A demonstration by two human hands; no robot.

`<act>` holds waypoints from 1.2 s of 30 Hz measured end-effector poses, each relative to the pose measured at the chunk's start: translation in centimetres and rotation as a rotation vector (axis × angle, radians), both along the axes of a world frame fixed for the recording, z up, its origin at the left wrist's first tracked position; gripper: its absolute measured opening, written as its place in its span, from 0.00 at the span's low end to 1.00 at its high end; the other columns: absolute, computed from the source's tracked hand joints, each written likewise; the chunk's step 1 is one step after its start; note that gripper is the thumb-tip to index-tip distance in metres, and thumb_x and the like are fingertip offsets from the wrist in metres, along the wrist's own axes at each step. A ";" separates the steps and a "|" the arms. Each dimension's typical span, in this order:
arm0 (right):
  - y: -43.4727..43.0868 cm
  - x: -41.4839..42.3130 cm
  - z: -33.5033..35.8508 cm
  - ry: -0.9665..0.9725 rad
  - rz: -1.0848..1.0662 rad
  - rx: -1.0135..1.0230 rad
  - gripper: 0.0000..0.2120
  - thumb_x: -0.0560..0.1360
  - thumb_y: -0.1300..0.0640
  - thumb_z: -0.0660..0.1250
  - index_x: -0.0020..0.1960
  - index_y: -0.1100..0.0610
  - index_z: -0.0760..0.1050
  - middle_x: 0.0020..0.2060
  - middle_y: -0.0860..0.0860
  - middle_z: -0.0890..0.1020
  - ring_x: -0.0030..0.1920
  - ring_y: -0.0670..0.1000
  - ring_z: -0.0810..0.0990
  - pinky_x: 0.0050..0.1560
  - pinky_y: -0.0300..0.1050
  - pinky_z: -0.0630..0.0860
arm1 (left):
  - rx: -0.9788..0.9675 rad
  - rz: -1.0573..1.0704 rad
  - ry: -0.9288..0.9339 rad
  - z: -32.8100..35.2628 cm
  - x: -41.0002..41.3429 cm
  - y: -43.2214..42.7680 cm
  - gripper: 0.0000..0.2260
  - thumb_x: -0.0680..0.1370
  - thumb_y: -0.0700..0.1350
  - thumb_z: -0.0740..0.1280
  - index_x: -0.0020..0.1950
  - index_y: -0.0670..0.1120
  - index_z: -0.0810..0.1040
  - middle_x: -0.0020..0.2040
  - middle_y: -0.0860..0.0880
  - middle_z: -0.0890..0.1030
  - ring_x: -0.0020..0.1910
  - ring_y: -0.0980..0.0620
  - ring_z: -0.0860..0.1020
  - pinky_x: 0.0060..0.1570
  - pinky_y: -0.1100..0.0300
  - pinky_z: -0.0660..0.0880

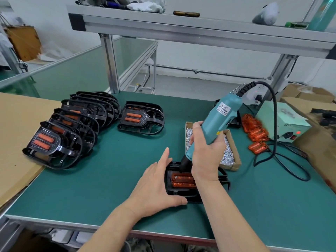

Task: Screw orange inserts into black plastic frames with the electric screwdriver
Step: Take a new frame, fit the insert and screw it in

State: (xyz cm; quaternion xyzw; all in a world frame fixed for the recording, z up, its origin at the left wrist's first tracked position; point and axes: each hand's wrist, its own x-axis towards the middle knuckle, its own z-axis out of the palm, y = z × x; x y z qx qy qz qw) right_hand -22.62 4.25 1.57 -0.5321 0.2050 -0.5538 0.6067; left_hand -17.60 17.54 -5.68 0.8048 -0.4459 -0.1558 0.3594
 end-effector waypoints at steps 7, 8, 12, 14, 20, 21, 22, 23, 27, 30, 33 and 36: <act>0.0 0.3 -0.4 0.021 0.010 0.015 0.07 0.74 0.56 0.71 0.44 0.55 0.73 0.29 0.49 0.76 0.29 0.49 0.73 0.33 0.45 0.72 | 0.005 0.002 -0.010 0.0 0.0 -0.1 0.61 0.58 0.69 0.74 0.76 0.66 0.33 0.76 0.63 0.62 0.72 0.63 0.59 0.66 0.67 0.57; 0.0 0.4 -0.5 0.025 0.011 0.019 0.07 0.74 0.56 0.72 0.44 0.55 0.73 0.28 0.49 0.76 0.29 0.49 0.73 0.33 0.46 0.72 | 0.003 0.002 -0.011 0.0 0.0 -0.1 0.61 0.58 0.69 0.74 0.76 0.66 0.33 0.76 0.62 0.62 0.72 0.64 0.58 0.66 0.67 0.57; 0.1 0.5 -0.5 0.063 0.018 -0.031 0.06 0.73 0.53 0.72 0.43 0.51 0.75 0.30 0.49 0.77 0.30 0.50 0.74 0.35 0.50 0.73 | 0.000 0.005 -0.010 0.0 0.0 0.0 0.61 0.58 0.70 0.74 0.76 0.65 0.33 0.76 0.63 0.63 0.72 0.61 0.60 0.66 0.65 0.58; 0.2 0.5 -0.5 0.075 0.023 -0.092 0.05 0.72 0.51 0.72 0.43 0.49 0.76 0.31 0.50 0.77 0.31 0.51 0.74 0.36 0.52 0.74 | -0.001 0.006 -0.014 0.0 0.0 0.1 0.62 0.58 0.70 0.74 0.77 0.65 0.33 0.76 0.63 0.63 0.72 0.61 0.60 0.66 0.65 0.59; 0.3 0.6 -0.5 0.092 0.051 -0.153 0.06 0.72 0.51 0.72 0.45 0.51 0.77 0.32 0.49 0.79 0.31 0.52 0.75 0.36 0.56 0.76 | -0.008 0.003 -0.015 0.0 0.1 0.0 0.62 0.58 0.69 0.74 0.77 0.64 0.34 0.76 0.63 0.63 0.72 0.63 0.60 0.65 0.67 0.59; 0.4 0.7 -0.5 0.096 0.049 -0.151 0.06 0.72 0.51 0.72 0.45 0.50 0.77 0.32 0.49 0.79 0.31 0.52 0.76 0.37 0.57 0.77 | -0.010 0.004 -0.013 0.0 0.1 0.0 0.62 0.58 0.69 0.75 0.77 0.64 0.34 0.76 0.64 0.63 0.72 0.63 0.60 0.65 0.66 0.59; 0.4 0.7 -0.5 0.098 0.047 -0.151 0.05 0.72 0.51 0.72 0.45 0.49 0.77 0.33 0.49 0.79 0.32 0.52 0.76 0.37 0.56 0.77 | -0.010 0.004 -0.012 0.0 0.1 0.0 0.62 0.58 0.69 0.75 0.77 0.64 0.34 0.76 0.64 0.63 0.72 0.63 0.60 0.65 0.66 0.59; 0.4 0.7 -0.5 0.099 0.047 -0.153 0.05 0.72 0.51 0.72 0.45 0.49 0.77 0.33 0.49 0.79 0.32 0.52 0.76 0.37 0.55 0.77 | -0.012 0.005 -0.012 0.0 0.1 0.0 0.62 0.58 0.69 0.75 0.78 0.64 0.34 0.75 0.65 0.63 0.72 0.63 0.60 0.64 0.66 0.59; 0.7 0.8 -0.7 0.109 0.046 -0.152 0.07 0.71 0.50 0.72 0.44 0.51 0.76 0.32 0.50 0.78 0.32 0.53 0.75 0.38 0.58 0.76 | -0.016 0.011 -0.004 0.0 0.1 0.0 0.62 0.58 0.70 0.74 0.77 0.65 0.33 0.75 0.64 0.63 0.71 0.64 0.61 0.64 0.66 0.60; 0.9 0.9 -1.0 0.135 0.049 -0.153 0.12 0.71 0.48 0.71 0.42 0.57 0.74 0.31 0.57 0.76 0.32 0.59 0.74 0.37 0.59 0.75 | -0.018 0.019 0.000 -0.1 0.1 -0.1 0.62 0.57 0.70 0.74 0.76 0.66 0.32 0.74 0.65 0.64 0.72 0.63 0.62 0.65 0.65 0.62; 0.9 0.9 -1.0 0.156 0.043 -0.145 0.14 0.70 0.48 0.71 0.41 0.58 0.72 0.31 0.61 0.76 0.31 0.59 0.74 0.36 0.57 0.74 | -0.024 0.020 -0.005 -0.2 0.1 -0.1 0.62 0.57 0.70 0.74 0.76 0.66 0.32 0.74 0.65 0.64 0.72 0.63 0.62 0.64 0.64 0.63; 0.8 0.9 -0.9 0.152 0.043 -0.107 0.13 0.71 0.50 0.71 0.41 0.58 0.72 0.29 0.57 0.75 0.29 0.53 0.73 0.34 0.51 0.74 | -0.028 0.016 -0.006 -0.1 0.0 -0.2 0.62 0.57 0.70 0.75 0.76 0.66 0.32 0.74 0.66 0.65 0.71 0.63 0.64 0.65 0.62 0.65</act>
